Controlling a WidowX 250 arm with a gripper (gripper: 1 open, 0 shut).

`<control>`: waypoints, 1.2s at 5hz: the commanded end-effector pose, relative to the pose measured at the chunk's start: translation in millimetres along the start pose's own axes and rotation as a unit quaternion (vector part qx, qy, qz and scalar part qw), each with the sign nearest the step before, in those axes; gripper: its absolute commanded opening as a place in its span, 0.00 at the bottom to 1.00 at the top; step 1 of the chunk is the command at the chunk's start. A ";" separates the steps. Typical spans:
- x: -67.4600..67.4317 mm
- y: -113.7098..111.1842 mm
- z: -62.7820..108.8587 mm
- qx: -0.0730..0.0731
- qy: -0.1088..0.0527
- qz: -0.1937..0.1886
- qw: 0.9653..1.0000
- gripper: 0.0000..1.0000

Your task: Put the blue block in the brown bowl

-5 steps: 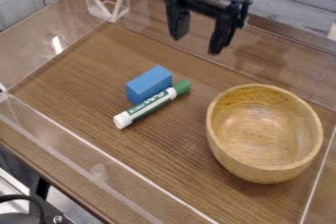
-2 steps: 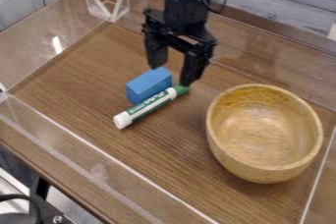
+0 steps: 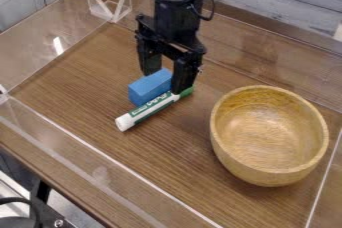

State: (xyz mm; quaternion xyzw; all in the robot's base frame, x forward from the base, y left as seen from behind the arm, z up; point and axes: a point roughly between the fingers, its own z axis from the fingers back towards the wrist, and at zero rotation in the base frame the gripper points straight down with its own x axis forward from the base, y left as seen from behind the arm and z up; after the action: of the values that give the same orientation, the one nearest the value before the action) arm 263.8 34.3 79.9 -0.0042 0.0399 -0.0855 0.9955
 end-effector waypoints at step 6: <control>-3.7 6.2 13.1 -0.010 -0.086 -0.034 0.996 1.00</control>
State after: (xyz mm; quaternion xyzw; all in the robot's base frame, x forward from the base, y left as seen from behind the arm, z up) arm 257.8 37.2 79.1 -0.0309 -0.0179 -0.1240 0.9916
